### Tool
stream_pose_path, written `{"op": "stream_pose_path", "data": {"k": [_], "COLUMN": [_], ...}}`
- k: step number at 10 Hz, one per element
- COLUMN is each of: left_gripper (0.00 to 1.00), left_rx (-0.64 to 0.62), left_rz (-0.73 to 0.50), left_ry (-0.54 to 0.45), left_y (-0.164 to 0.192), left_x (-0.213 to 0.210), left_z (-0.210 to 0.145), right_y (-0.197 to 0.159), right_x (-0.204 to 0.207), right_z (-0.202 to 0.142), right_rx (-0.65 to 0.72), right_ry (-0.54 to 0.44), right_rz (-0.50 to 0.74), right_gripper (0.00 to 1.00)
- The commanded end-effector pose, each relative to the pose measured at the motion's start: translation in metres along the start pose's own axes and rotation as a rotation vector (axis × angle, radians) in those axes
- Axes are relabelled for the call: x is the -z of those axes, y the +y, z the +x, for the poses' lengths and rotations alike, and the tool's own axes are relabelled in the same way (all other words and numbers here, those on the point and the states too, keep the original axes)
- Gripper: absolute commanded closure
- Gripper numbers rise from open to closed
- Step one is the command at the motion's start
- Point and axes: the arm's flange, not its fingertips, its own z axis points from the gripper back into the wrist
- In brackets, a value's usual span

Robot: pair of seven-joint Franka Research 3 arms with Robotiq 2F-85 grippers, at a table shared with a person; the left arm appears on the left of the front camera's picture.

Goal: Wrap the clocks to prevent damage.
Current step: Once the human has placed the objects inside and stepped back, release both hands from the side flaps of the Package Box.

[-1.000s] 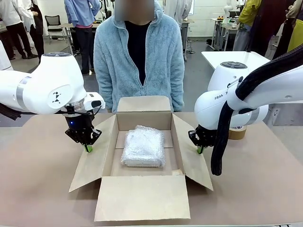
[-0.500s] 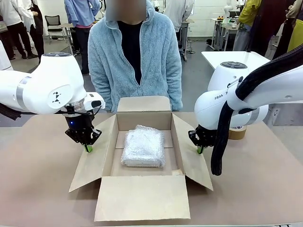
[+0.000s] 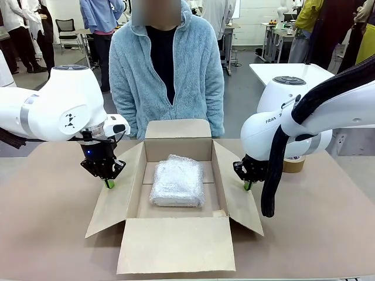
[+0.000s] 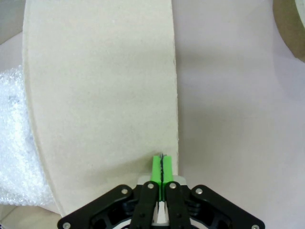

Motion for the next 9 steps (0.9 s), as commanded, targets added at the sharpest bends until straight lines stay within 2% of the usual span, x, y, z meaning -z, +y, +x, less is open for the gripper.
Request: {"op": "stream_pose_path", "data": {"k": [1,3,4,5,8,9], "left_gripper": [0.99,0.99,0.99,0.99,0.99,0.99], "left_rx": [0.0,0.165,0.259,0.355,0.624,0.685], "left_rz": [0.0,-0.078,-0.074,-0.066,-0.067,-0.067], "left_ry": [0.0,-0.017,-0.033,-0.037,-0.038,-0.065], "left_y": [0.0,0.012,0.019,0.029,0.056,0.065], "left_x": [0.0,-0.035,-0.061,-0.085,-0.134,-0.142], "left_z": [0.0,-0.004,-0.007,-0.013,-0.043,-0.053], "right_y": [0.0,-0.009,-0.017,-0.025,-0.052,-0.063], "right_x": [0.0,-0.03,-0.057,-0.084,-0.157,-0.171], "right_z": [0.0,0.001,0.001,-0.001,-0.023,-0.028], "right_rx": [0.0,-0.236,-0.32,-0.371,-0.639,-0.655], "right_ry": [0.0,0.024,0.029,0.031,0.086,0.081], "right_rz": [0.0,0.037,0.049,0.034,0.057,0.055], "right_gripper": [0.99,0.99,0.99,0.99,0.99,0.99]}}
